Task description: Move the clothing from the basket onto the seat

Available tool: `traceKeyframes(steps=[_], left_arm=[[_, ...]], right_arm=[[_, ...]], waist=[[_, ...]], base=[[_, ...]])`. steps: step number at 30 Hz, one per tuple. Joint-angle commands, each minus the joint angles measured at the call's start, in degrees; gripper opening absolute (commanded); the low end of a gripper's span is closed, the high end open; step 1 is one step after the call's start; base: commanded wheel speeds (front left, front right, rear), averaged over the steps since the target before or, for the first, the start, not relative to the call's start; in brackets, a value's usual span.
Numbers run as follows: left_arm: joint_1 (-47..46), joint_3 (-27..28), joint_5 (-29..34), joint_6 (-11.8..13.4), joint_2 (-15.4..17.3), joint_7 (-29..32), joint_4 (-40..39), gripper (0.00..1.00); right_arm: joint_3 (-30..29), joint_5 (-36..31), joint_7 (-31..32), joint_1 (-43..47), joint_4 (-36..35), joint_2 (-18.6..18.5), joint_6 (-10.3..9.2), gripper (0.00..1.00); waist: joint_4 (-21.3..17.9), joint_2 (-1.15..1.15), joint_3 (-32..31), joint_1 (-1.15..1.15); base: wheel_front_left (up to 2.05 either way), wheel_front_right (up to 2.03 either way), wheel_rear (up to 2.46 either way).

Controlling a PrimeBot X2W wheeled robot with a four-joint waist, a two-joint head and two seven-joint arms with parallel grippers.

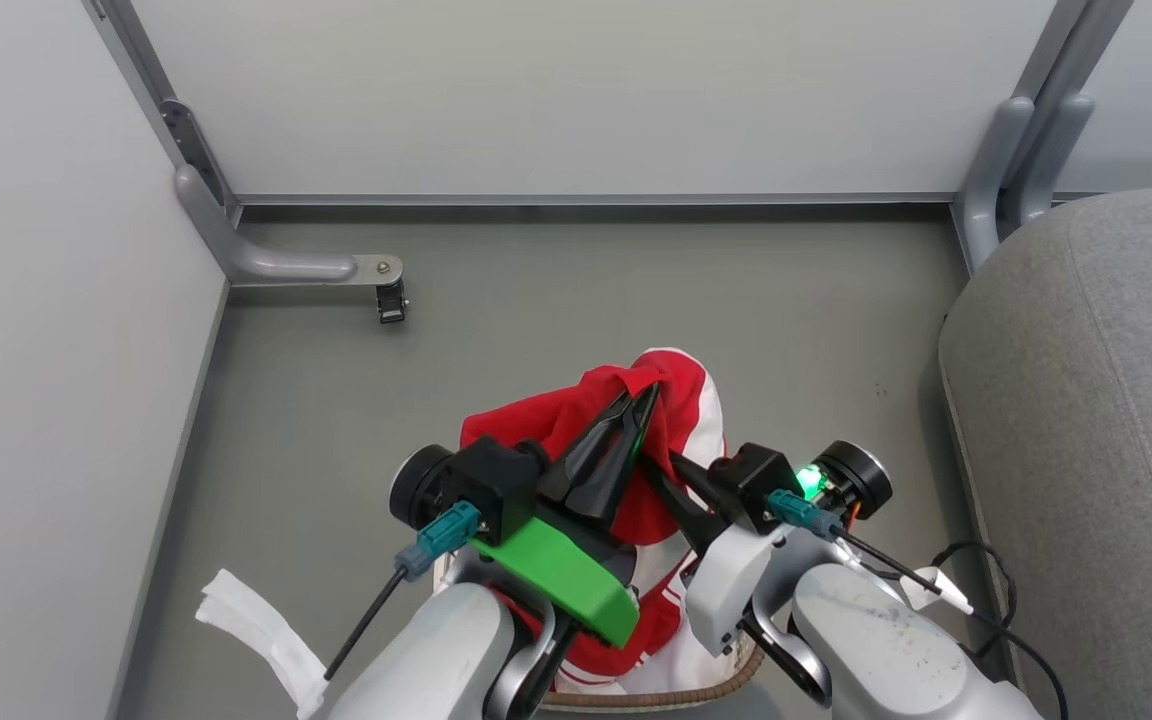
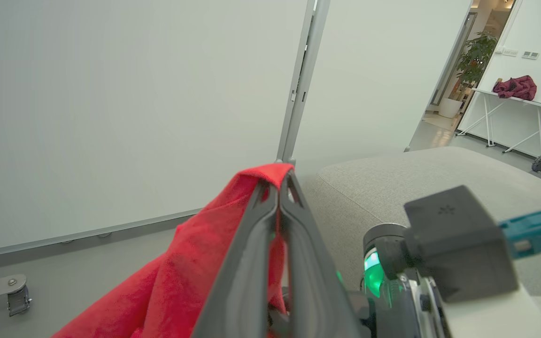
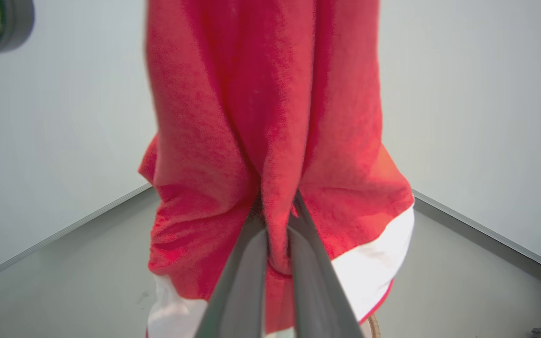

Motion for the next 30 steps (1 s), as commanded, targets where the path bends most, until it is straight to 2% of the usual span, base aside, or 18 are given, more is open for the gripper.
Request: traceKeyframes(steps=[1, 3, 4, 5, 12, 30], left_arm=[[-0.46, 0.52, 0.68, 0.34, 0.14, -0.05, 0.34, 0.00], [-0.40, 0.79, 1.81, 0.67, 0.17, -0.05, 1.25, 0.00], [-0.39, 1.00, 2.16, 0.77, 0.15, -0.05, 1.28, 0.43], [-0.29, 0.90, 2.70, 0.81, 0.16, -0.04, 2.06, 0.99], [0.04, 2.32, 6.07, 0.32, 0.16, -0.02, 4.16, 1.00], [1.95, 5.37, 10.07, -1.30, 0.21, -0.02, 5.06, 1.00]], right_arm=[[-0.82, -0.19, -0.28, 1.02, -0.48, -0.24, -0.06, 0.00], [-2.06, -0.32, -0.28, 1.16, -1.41, -0.26, -0.06, 0.00], [-2.53, -0.33, -0.27, 1.28, -1.89, -0.26, -0.06, 0.00], [-3.03, -0.43, -0.28, 1.47, -2.58, -0.24, -0.06, 0.00], [-7.02, -1.40, -0.28, 3.15, -6.21, -0.24, -0.06, 0.00], [-12.55, -1.57, -0.28, 6.90, -9.92, -0.21, -0.06, 0.00]], waist=[[-0.66, 0.00, 0.24, 0.00], [-1.38, 0.00, 0.56, 0.00], [-1.73, 0.00, 0.71, 0.00], [-2.23, 0.00, 0.89, 0.00], [-7.09, 0.00, 2.30, 0.00], [-26.68, 0.00, 4.20, 0.00]], base=[[0.00, 0.00, 0.00], [0.00, 0.00, 0.00], [0.00, 0.00, 0.00], [0.00, 0.00, 0.00], [0.00, 0.00, 0.00], [0.00, 0.00, 0.00]])
